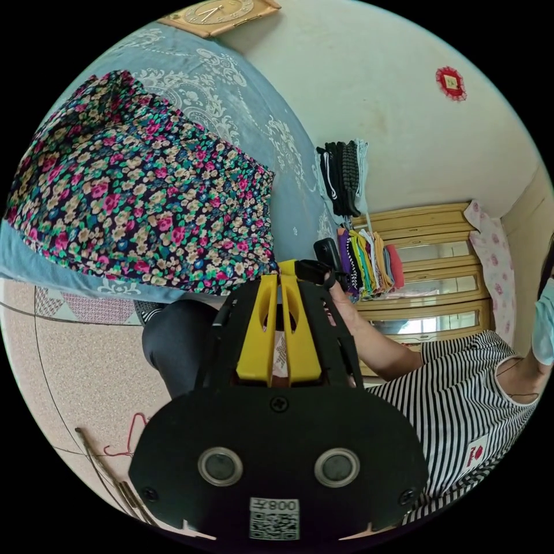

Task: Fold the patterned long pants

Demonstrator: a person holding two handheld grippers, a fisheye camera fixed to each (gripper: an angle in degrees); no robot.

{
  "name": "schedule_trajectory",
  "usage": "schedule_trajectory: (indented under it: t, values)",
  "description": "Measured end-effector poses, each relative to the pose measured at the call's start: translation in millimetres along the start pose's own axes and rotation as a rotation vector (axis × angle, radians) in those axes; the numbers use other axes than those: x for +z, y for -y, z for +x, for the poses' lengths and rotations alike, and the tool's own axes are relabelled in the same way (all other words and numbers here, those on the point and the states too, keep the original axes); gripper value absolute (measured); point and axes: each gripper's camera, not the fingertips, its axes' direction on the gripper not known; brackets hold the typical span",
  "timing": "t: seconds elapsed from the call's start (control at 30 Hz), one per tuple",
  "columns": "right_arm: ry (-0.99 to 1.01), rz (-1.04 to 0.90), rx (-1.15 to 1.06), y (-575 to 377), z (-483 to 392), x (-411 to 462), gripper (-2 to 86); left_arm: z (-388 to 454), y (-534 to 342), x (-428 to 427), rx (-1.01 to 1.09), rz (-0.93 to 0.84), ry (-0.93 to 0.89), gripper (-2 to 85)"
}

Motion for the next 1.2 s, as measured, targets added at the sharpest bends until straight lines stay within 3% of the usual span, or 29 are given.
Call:
schedule_trajectory:
  t: [0.5, 0.73, 0.9, 1.2]
  values:
    - [0.131, -0.012, 0.011, 2, 61, 19, 13.7, -15, -20, 1, 0.004, -0.042, 0.006, 0.8]
    - [0.123, -0.017, 0.037, 7, 88, 31, 6.9, -28, -33, -15, 0.004, -0.032, 0.003, 1.2]
    - [0.113, 0.011, 0.056, 9, 105, 34, 2.5, -55, -58, -54, -0.083, 0.074, 0.021, 2.0]
    - [0.147, 0.046, 0.001, 3, 115, 23, 1.5, -135, -95, -167, -0.353, 0.514, 0.101, 8.5]
